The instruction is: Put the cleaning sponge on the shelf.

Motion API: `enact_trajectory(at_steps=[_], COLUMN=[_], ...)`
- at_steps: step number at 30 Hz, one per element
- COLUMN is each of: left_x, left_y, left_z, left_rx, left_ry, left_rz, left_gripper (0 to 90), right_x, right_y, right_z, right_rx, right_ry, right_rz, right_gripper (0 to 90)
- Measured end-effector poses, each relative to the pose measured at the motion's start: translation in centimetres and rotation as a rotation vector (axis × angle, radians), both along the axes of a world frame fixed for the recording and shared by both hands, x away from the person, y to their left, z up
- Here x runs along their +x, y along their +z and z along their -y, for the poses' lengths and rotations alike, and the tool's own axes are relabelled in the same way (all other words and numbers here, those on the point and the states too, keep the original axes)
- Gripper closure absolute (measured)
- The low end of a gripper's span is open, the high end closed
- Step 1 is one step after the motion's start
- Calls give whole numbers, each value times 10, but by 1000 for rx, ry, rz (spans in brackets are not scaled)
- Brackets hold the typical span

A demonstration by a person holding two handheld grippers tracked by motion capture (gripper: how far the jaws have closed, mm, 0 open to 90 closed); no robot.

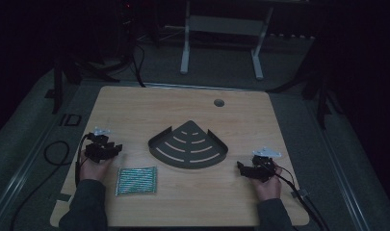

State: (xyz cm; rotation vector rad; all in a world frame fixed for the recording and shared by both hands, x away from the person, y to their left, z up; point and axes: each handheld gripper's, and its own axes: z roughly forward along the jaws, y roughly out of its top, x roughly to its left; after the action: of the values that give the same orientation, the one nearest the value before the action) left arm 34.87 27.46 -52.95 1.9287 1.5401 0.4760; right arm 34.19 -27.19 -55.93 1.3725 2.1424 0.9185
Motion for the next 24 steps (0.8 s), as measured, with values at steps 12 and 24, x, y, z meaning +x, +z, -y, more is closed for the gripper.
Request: enact_trajectory(at_steps=[12, 24], left_x=[-22, -38], left_y=[25, 42], left_z=[8, 33], left_rx=[-54, 25], left_ry=[-177, -351], left_rz=[59, 33], left_gripper=[561, 740], right_x=[0, 0], right_y=[0, 0], right_z=[0, 0], right_rx=[0, -1], right_ry=[0, 0], right_rz=[0, 0], right_gripper=[178, 178])
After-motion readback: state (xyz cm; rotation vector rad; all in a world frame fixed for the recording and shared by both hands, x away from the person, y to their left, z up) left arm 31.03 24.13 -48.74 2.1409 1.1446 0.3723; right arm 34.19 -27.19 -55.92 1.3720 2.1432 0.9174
